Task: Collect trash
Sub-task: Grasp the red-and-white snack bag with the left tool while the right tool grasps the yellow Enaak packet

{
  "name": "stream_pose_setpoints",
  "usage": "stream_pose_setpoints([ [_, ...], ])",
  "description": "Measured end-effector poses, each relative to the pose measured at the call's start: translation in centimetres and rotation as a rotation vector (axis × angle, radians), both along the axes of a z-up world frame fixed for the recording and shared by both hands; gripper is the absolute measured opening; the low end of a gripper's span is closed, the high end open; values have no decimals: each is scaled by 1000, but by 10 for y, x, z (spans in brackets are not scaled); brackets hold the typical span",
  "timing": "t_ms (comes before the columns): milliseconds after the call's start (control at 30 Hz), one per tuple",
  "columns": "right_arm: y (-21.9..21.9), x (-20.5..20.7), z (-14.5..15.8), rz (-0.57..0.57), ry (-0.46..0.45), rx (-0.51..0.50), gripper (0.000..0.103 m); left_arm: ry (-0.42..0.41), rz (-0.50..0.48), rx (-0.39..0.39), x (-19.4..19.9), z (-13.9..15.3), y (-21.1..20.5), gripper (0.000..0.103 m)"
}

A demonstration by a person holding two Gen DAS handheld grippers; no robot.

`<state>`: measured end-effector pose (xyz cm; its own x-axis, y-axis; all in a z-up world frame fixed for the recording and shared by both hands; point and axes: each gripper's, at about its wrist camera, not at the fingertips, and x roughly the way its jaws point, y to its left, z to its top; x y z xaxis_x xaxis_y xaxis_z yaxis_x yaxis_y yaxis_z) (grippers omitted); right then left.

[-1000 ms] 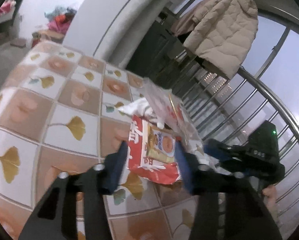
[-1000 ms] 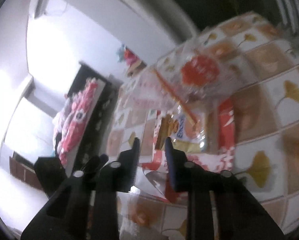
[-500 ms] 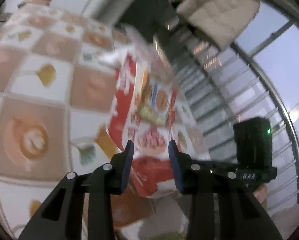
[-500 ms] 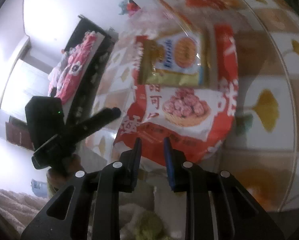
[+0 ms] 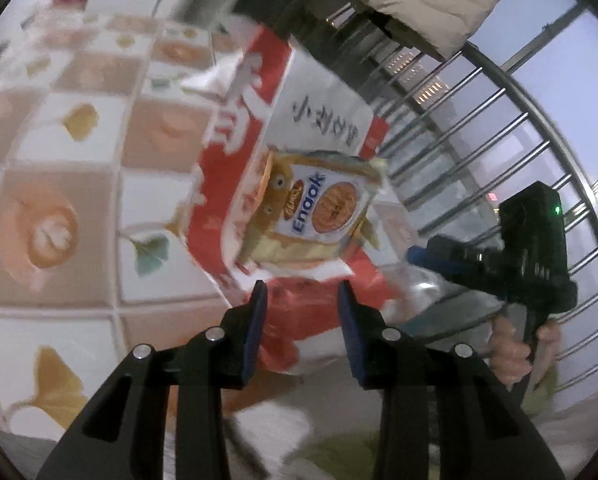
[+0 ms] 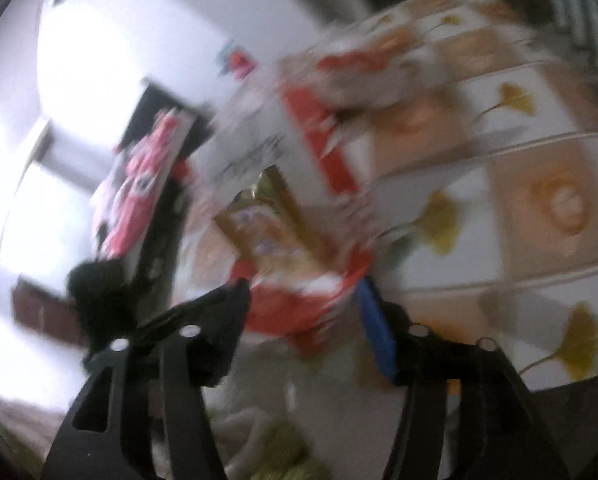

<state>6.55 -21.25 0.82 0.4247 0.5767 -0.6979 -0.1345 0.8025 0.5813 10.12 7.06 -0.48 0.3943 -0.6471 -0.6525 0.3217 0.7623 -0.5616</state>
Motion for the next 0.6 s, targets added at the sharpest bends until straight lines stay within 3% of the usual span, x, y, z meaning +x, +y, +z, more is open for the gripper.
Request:
stream_pose_setpoints([
  [133,-4,14,-12,-43,4,1,64,-32,19,60,7,-1,-3,35],
  [333,21,32,-41,5,46,2,61,-27,14,99,12,-7,-11,35],
  [533,26,36,-51,22,65,32,46,-33,25,114,15,-12,-8,35],
  [600,23,34,-52,8,75,37,31,-38,31,113,15,-12,-7,35],
])
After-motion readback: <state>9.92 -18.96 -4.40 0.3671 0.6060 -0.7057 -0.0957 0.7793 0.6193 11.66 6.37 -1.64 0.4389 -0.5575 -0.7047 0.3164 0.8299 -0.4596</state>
